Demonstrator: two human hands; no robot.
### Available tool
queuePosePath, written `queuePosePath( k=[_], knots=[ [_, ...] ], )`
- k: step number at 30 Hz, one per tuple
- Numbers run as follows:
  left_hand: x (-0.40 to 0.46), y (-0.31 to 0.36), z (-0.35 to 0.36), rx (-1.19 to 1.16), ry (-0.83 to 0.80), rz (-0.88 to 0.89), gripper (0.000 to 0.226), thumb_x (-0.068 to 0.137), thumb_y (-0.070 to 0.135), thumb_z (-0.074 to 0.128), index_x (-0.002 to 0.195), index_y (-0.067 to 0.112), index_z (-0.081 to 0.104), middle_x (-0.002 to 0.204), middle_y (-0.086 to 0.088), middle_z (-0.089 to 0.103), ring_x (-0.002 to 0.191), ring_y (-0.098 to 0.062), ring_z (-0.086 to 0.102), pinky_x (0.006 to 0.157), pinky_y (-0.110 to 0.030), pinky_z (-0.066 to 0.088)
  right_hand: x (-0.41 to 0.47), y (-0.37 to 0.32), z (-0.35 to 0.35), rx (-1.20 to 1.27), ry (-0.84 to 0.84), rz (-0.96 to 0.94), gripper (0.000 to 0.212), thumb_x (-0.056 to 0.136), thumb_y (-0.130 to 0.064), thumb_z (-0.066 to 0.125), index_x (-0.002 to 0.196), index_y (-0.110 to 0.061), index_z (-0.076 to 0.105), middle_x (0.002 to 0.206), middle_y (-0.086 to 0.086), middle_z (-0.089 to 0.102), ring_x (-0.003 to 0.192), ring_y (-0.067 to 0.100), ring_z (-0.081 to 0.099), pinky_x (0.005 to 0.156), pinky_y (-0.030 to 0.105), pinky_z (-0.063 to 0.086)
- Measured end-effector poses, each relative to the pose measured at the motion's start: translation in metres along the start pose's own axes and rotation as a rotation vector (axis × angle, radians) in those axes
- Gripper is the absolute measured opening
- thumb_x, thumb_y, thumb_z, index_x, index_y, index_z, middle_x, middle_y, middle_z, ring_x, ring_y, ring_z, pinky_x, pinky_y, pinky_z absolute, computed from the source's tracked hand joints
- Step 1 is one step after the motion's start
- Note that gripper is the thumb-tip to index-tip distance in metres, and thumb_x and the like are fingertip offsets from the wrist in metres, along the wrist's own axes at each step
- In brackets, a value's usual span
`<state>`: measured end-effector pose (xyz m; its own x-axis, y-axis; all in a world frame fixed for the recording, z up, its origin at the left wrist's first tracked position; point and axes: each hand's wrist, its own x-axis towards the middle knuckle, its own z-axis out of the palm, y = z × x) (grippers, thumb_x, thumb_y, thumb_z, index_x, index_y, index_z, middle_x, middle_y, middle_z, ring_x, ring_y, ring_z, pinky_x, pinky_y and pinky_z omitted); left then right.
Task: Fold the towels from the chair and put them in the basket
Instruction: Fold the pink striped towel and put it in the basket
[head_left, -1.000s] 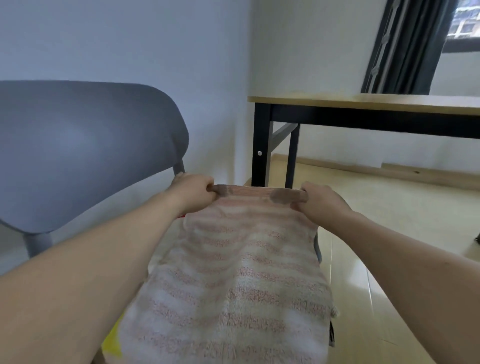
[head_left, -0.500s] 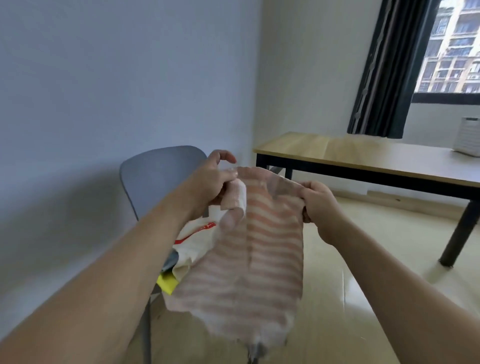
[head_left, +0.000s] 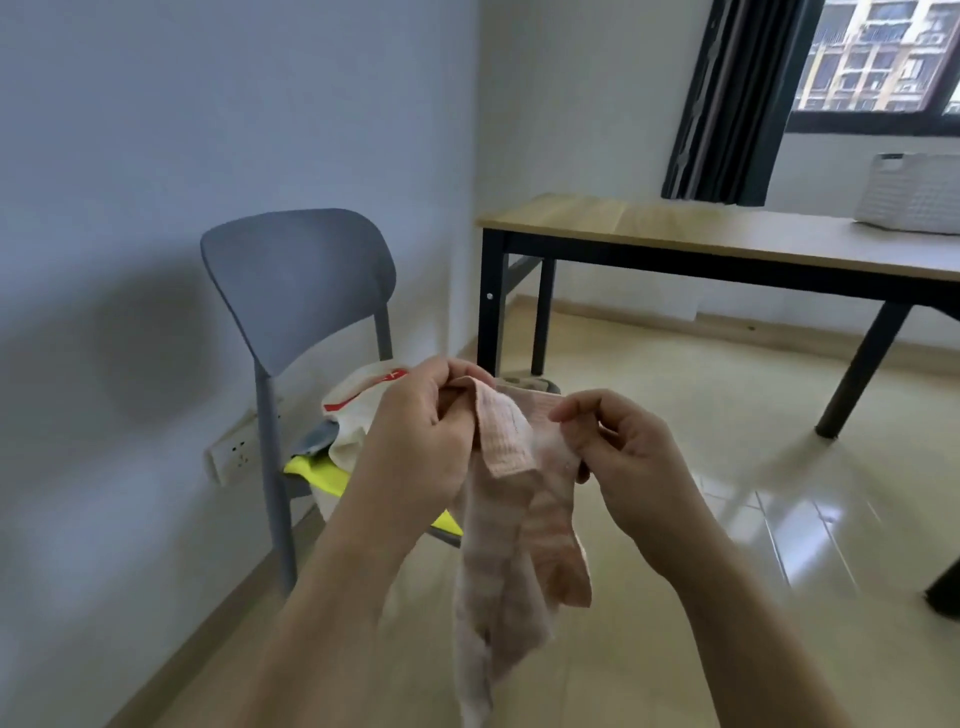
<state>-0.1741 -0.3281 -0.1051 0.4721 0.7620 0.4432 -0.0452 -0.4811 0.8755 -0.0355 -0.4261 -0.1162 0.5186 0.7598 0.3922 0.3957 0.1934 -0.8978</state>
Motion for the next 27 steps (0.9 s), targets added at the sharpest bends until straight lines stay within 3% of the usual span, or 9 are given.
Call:
queuePosePath(
  k=[5, 9, 11, 13, 16, 20, 22, 24, 27],
  knots=[
    [-0.001, -0.011, 0.005, 0.166, -0.028, 0.016, 0.024, 0.092, 0.016, 0.059, 0.069, 0.023, 0.062, 0.061, 0.008, 0.065, 0.062, -0.007, 0.060, 0.065, -0.026, 0.046, -0.001, 0.009, -0.011, 0.007, 0.047, 0.104, 0.037, 0.093, 0.009, 0.040, 0.078, -0.010, 0.067, 0.073, 0.009, 0.059, 0.064, 0.019, 0.050, 0.059, 0.030, 0.045],
    [0.001, -0.019, 0.010, 0.389, 0.079, 0.032, 0.022, 0.086, 0.025, 0.065, 0.066, 0.032, 0.060, 0.095, 0.011, 0.049, 0.105, -0.015, 0.048, 0.095, -0.031, 0.039, -0.002, 0.012, -0.016, 0.032, 0.019, 0.165, 0.032, 0.090, 0.007, 0.042, 0.083, -0.009, 0.069, 0.077, 0.006, 0.062, 0.063, 0.013, 0.055, 0.062, 0.028, 0.050],
    [0.000, -0.016, 0.013, 0.414, 0.035, 0.066, 0.021, 0.086, 0.022, 0.065, 0.067, 0.027, 0.059, 0.103, 0.011, 0.046, 0.112, -0.011, 0.041, 0.098, -0.025, 0.033, -0.005, 0.013, -0.019, 0.048, -0.071, 0.190, 0.022, 0.082, -0.012, 0.050, 0.093, -0.011, 0.069, 0.085, 0.006, 0.066, 0.067, 0.009, 0.058, 0.065, 0.026, 0.052],
    [0.001, -0.016, 0.015, 0.443, -0.010, 0.123, 0.021, 0.086, 0.020, 0.064, 0.066, 0.022, 0.057, 0.090, 0.008, 0.054, 0.100, -0.013, 0.048, 0.090, -0.030, 0.041, -0.009, 0.013, -0.022, -0.058, -0.172, 0.177, 0.031, 0.073, -0.027, 0.054, 0.101, -0.020, 0.067, 0.093, 0.004, 0.066, 0.075, 0.012, 0.061, 0.071, 0.026, 0.055],
    [0.000, -0.021, 0.017, 0.430, 0.008, 0.145, 0.019, 0.086, 0.021, 0.065, 0.069, 0.025, 0.057, 0.068, 0.008, 0.057, 0.077, -0.014, 0.054, 0.073, -0.036, 0.048, -0.014, 0.013, -0.022, -0.226, -0.199, 0.084, 0.029, 0.072, -0.033, 0.062, 0.101, -0.028, 0.063, 0.095, -0.002, 0.062, 0.081, 0.010, 0.060, 0.072, 0.021, 0.054],
    [-0.006, -0.022, 0.023, 0.531, 0.043, 0.137, 0.015, 0.085, 0.031, 0.067, 0.071, 0.031, 0.062, 0.065, 0.013, 0.061, 0.086, -0.012, 0.055, 0.093, -0.031, 0.026, -0.015, 0.021, -0.023, -0.391, -0.181, 0.008, 0.037, 0.069, -0.041, 0.079, 0.100, -0.029, 0.061, 0.095, -0.011, 0.058, 0.082, 0.001, 0.054, 0.068, 0.009, 0.044],
    [-0.007, -0.021, 0.024, 0.474, 0.017, 0.100, 0.015, 0.086, 0.033, 0.066, 0.071, 0.030, 0.064, 0.065, 0.012, 0.063, 0.089, -0.011, 0.056, 0.097, -0.035, 0.028, -0.016, 0.025, -0.024, -0.427, -0.156, -0.017, 0.039, 0.065, -0.046, 0.076, 0.096, -0.027, 0.063, 0.089, -0.011, 0.058, 0.078, -0.001, 0.054, 0.066, 0.007, 0.041],
    [-0.010, -0.019, 0.025, 0.438, -0.010, 0.095, 0.015, 0.086, 0.034, 0.066, 0.072, 0.032, 0.064, 0.066, 0.012, 0.064, 0.091, -0.002, 0.052, 0.096, -0.036, 0.030, -0.016, 0.028, -0.024, -0.447, -0.093, -0.056, 0.023, 0.071, -0.035, 0.078, 0.085, -0.023, 0.064, 0.079, -0.010, 0.057, 0.069, -0.001, 0.052, 0.062, 0.007, 0.038],
    [-0.013, -0.019, 0.029, 0.481, -0.073, 0.096, 0.015, 0.087, 0.041, 0.064, 0.074, 0.034, 0.066, 0.069, 0.013, 0.063, 0.095, 0.015, 0.037, 0.083, -0.024, 0.016, -0.017, 0.031, -0.027, -0.501, -0.042, -0.084, 0.012, 0.081, -0.019, 0.071, 0.073, -0.020, 0.063, 0.069, -0.005, 0.055, 0.062, 0.004, 0.046, 0.057, 0.013, 0.036]
  ],
)
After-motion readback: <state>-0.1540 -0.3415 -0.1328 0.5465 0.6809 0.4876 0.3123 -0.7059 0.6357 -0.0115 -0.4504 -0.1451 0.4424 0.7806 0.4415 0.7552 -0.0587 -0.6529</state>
